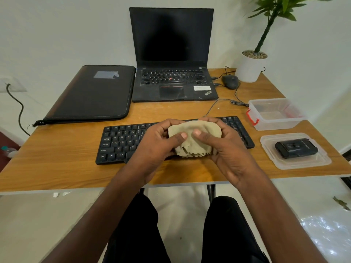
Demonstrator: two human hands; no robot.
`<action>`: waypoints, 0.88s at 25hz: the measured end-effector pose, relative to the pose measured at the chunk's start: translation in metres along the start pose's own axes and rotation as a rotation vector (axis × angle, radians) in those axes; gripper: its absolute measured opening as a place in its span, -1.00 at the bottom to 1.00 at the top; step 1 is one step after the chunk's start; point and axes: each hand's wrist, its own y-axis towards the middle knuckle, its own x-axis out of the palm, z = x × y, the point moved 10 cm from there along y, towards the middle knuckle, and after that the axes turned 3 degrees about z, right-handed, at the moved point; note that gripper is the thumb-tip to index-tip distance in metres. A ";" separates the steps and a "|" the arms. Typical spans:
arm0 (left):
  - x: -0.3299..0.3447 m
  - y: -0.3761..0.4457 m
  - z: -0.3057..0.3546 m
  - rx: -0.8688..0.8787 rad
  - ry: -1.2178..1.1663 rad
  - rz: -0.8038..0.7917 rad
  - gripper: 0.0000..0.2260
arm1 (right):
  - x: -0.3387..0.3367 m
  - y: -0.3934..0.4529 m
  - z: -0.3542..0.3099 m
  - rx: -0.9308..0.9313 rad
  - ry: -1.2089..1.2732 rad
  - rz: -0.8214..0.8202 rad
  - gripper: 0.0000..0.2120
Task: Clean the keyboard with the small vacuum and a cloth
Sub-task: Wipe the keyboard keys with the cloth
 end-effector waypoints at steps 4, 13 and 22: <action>0.004 0.002 -0.001 -0.015 -0.047 0.043 -0.70 | -0.021 0.001 -0.011 -0.135 -0.018 0.141 -0.79; 0.012 0.014 0.005 0.115 0.084 0.132 -0.84 | -0.021 0.000 -0.003 0.034 -0.040 -0.070 -0.71; 0.008 0.026 0.001 0.417 1.071 0.216 -0.56 | -0.051 0.032 -0.063 -0.393 -0.794 0.302 -0.79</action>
